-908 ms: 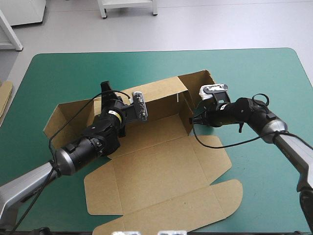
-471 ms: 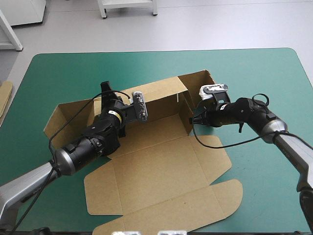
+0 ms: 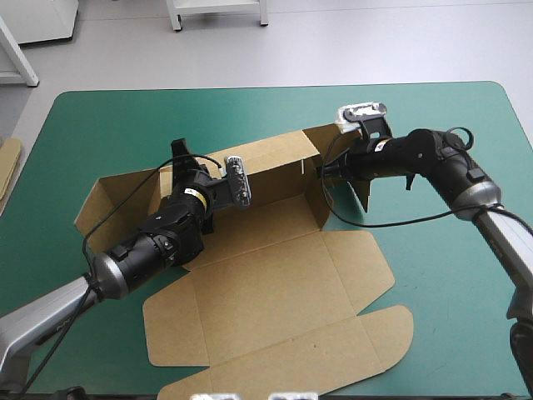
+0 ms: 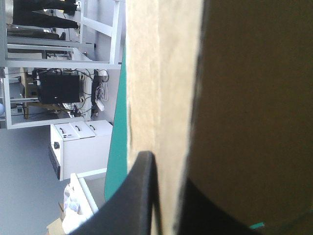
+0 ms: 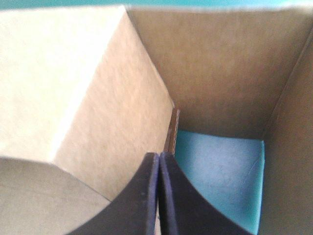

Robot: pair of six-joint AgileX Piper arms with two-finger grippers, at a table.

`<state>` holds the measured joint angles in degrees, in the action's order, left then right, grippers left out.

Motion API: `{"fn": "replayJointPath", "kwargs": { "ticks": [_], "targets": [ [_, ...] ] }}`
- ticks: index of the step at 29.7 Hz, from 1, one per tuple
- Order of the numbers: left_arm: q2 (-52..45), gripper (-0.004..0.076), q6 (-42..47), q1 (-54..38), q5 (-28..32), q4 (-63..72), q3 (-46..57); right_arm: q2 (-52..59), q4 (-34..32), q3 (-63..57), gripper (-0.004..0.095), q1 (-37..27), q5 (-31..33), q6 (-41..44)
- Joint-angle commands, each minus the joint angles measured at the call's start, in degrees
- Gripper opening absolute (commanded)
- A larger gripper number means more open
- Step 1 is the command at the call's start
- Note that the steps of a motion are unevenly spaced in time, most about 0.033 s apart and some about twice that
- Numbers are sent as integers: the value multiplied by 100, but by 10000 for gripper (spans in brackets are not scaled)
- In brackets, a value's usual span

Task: Fold the box

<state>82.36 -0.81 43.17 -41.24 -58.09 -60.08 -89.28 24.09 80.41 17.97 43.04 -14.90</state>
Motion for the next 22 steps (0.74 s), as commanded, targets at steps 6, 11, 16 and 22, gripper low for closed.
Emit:
{"fn": "replayJointPath", "kwargs": {
  "ticks": [6,11,16,22],
  "targets": [
    [1,-9,338,14,-363,1053,337,-191,-117,2069,-17,-503,464,360],
    [1,-9,436,14,-363,1057,344,-870,694,3134,-17,-1005,1084,218],
    [1,-9,436,14,-363,1057,344,-1715,1558,3996,-17,-1492,1472,138],
    [1,-9,421,14,-331,1057,344,-2743,2697,4704,-17,-1797,1928,60]
  ]
}}
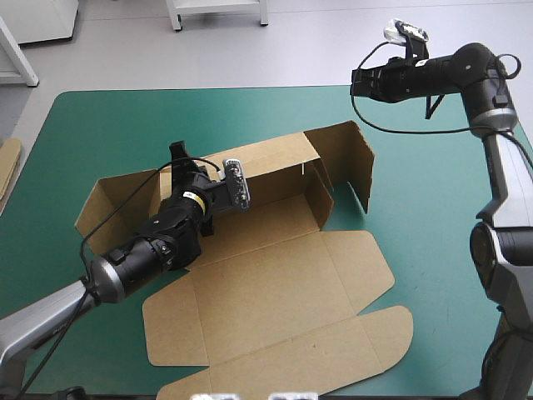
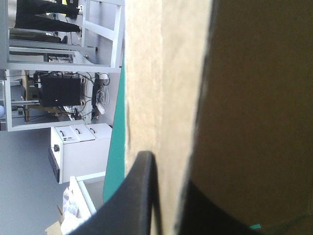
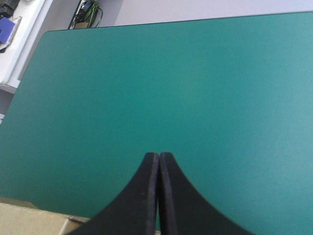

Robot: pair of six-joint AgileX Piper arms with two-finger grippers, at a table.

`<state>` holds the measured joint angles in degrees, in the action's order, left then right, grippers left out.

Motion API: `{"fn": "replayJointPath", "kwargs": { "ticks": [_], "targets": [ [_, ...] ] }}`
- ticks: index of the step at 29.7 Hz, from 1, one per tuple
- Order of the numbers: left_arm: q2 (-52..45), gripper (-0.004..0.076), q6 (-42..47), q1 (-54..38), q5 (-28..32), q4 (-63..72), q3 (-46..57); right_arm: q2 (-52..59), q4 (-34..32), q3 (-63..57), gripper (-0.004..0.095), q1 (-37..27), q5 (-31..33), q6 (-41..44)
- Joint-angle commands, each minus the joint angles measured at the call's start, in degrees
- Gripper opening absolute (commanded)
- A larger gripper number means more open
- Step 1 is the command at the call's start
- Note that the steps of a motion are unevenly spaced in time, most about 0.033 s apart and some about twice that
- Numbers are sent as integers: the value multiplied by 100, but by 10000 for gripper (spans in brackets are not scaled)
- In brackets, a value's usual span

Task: Fold the box

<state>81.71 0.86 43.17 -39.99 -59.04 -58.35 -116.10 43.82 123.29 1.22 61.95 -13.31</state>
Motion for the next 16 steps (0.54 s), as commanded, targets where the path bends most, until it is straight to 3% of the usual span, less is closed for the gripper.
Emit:
{"fn": "replayJointPath", "kwargs": {
  "ticks": [1,7,16],
  "targets": [
    [66,-9,253,14,-456,1152,171,-217,855,506,-17,-141,70,-99],
    [66,-9,276,14,-442,1152,171,-914,1284,795,-17,-155,352,-126],
    [90,-9,276,14,-442,1152,171,-1099,1286,793,-17,-155,935,-204]
  ]
}}
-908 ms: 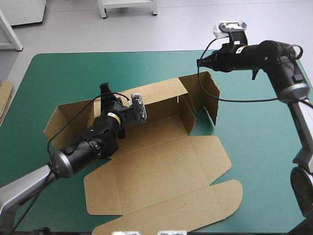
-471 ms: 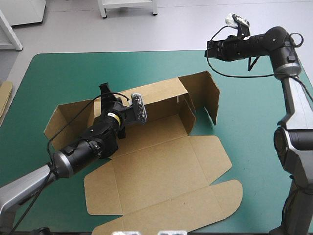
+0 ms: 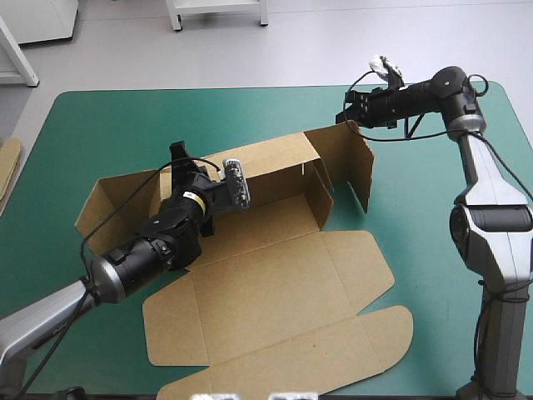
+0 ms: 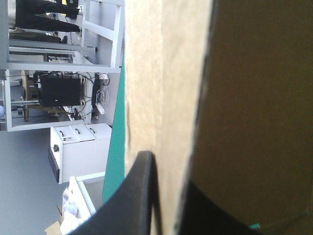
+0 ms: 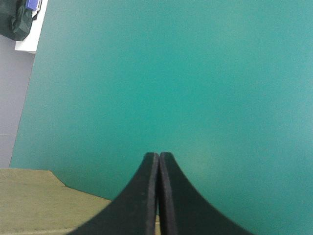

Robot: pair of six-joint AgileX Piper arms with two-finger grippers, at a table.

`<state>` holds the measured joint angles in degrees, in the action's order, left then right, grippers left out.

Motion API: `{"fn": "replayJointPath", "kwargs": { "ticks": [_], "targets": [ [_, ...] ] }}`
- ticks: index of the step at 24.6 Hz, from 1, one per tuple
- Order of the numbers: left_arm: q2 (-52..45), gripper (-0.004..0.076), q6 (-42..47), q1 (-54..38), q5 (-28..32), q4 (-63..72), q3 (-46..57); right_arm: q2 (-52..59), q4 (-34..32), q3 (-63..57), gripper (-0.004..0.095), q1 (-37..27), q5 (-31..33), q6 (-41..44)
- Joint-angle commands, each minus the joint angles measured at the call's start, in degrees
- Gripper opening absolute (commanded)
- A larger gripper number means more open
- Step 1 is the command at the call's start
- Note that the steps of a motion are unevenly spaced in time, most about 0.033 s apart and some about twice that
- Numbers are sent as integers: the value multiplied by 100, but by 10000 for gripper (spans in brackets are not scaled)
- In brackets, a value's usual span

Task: Fold the box

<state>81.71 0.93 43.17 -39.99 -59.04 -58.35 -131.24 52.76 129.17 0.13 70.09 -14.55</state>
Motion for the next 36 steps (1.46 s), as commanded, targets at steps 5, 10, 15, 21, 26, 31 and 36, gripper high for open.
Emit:
{"fn": "replayJointPath", "kwargs": {
  "ticks": [5,10,15,21,26,31,36],
  "targets": [
    [112,-9,270,14,-441,1140,187,438,392,181,-17,-13,129,-22],
    [112,-9,288,4,-451,1057,187,582,313,80,-17,-13,129,26],
    [112,-9,288,4,-398,1005,187,834,239,-277,-17,-13,134,15],
    [112,-8,479,-3,-331,860,187,1286,2,-974,-17,-13,134,-203],
    [112,-9,544,-3,-318,860,187,1739,42,-1866,-17,-13,134,-644],
    [112,-8,569,-3,-307,871,187,2386,280,-3026,-17,-13,-192,-1563],
    [112,-9,569,-3,-307,880,187,3011,963,-4307,-17,-13,-813,-2810]
  ]
}}
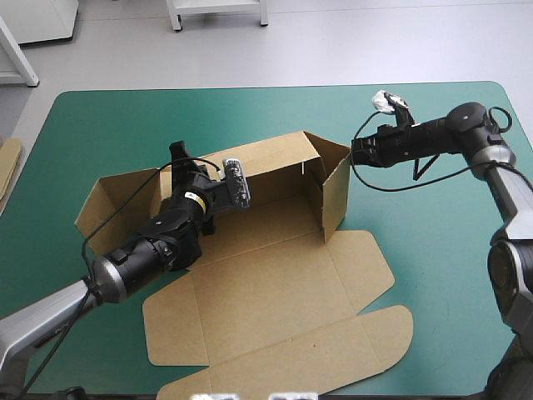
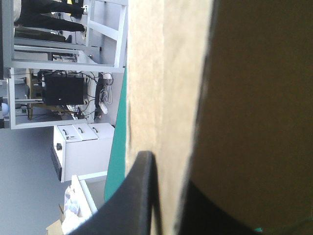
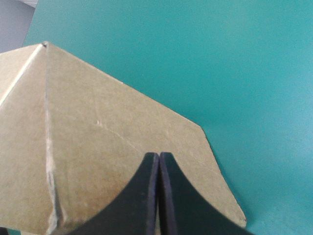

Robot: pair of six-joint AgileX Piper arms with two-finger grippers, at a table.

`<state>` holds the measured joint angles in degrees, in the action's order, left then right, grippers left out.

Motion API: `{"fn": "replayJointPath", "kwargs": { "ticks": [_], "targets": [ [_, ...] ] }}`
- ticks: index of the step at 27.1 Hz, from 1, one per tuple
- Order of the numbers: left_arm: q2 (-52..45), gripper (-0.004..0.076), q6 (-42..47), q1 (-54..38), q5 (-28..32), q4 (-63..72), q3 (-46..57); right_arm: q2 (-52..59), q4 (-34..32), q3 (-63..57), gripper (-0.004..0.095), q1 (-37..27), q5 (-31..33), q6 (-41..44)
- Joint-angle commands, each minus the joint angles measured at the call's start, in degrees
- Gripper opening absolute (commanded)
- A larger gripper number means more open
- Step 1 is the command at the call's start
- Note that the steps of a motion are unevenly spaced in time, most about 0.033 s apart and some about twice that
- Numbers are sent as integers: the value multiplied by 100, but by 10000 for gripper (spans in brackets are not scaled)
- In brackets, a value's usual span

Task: Fold the box

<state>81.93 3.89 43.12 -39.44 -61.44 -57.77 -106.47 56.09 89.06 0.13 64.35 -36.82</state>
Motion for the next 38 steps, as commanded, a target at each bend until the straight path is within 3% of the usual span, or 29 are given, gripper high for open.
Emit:
{"fn": "replayJointPath", "kwargs": {
  "ticks": [1,2,8,16,25,32,38],
  "targets": [
    [89,-9,286,2,-352,1120,129,645,867,-576,-17,-13,-399,-978],
    [89,-9,286,2,-352,1120,129,773,1262,-934,-16,-13,-496,-1500],
    [89,-8,286,2,-340,1133,129,1100,2235,-1994,-11,-13,-594,-3126],
    [89,-9,286,2,-351,1133,129,1506,2933,-2792,-11,-10,-762,-4454],
    [89,-9,286,2,-360,1133,129,1585,2866,-2894,4,317,-980,-4603],
    [89,-8,286,2,-384,1133,129,1964,2527,-2894,5,990,-2284,-4489],
    [89,-8,286,2,-408,1133,129,2354,2363,-3229,5,1017,-3012,-4178]
  ]
}}
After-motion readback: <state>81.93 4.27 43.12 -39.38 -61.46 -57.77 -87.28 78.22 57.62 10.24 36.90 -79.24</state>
